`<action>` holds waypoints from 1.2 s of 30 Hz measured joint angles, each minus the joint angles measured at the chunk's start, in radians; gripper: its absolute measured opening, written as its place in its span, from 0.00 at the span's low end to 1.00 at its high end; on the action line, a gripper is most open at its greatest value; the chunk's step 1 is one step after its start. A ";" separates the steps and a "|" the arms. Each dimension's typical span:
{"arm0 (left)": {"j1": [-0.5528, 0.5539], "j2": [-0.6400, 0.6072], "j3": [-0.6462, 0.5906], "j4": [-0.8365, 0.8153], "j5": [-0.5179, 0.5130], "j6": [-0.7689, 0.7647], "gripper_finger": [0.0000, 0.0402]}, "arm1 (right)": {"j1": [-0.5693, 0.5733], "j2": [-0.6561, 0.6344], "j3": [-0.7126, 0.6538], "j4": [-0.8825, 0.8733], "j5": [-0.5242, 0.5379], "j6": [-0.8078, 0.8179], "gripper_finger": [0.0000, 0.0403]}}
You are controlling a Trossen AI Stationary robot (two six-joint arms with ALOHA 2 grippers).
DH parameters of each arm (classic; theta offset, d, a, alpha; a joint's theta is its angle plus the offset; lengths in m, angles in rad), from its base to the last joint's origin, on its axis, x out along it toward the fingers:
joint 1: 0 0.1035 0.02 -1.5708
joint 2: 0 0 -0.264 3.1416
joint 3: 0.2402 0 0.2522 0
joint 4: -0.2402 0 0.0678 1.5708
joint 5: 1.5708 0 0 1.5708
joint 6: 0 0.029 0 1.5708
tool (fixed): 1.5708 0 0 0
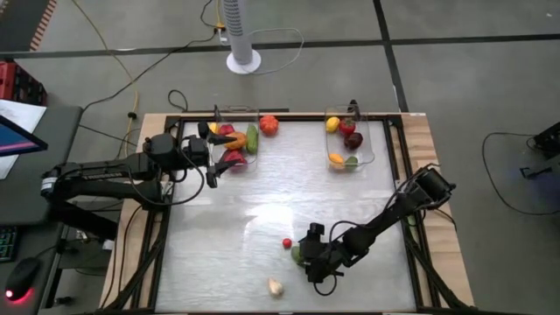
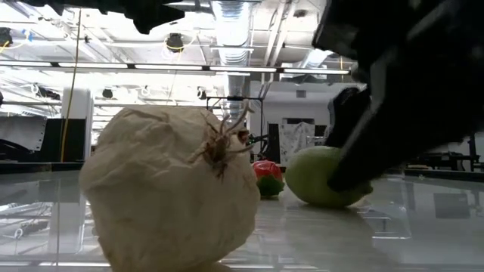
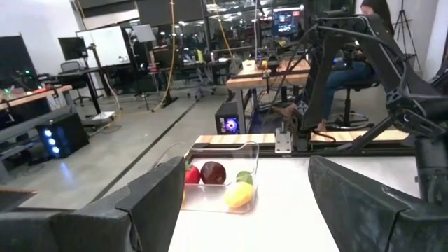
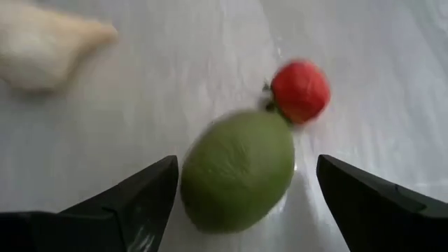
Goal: Sort produce into baskets
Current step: Put the lime into the right transparent bin
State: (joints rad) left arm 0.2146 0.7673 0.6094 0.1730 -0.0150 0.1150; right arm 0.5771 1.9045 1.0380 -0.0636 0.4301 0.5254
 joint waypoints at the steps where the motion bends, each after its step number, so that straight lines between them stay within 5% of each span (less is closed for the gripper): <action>1: 0.000 0.000 0.000 0.000 0.000 0.000 0.72 | -0.002 0.003 -0.001 -0.008 0.000 -0.003 0.91; 8: 0.000 0.000 0.000 -0.006 0.000 0.000 0.72 | -0.016 0.031 0.000 0.010 -0.005 -0.008 0.87; 18: 0.000 0.000 0.000 -0.005 -0.026 0.003 0.72 | -0.019 0.030 0.001 -0.006 -0.005 -0.026 0.57; 24: 0.000 -0.003 0.000 -0.001 -0.026 0.003 0.72 | -0.053 -0.099 -0.001 -0.213 0.008 -0.028 0.48; 36: 0.000 -0.065 0.002 -0.037 -0.026 0.019 0.72 | -0.210 -0.565 0.001 -0.845 0.470 0.111 0.56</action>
State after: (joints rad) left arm 0.2150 0.7027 0.6113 0.1361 -0.0410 0.1337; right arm 0.3667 1.3400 1.0386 -0.9089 0.9005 0.6366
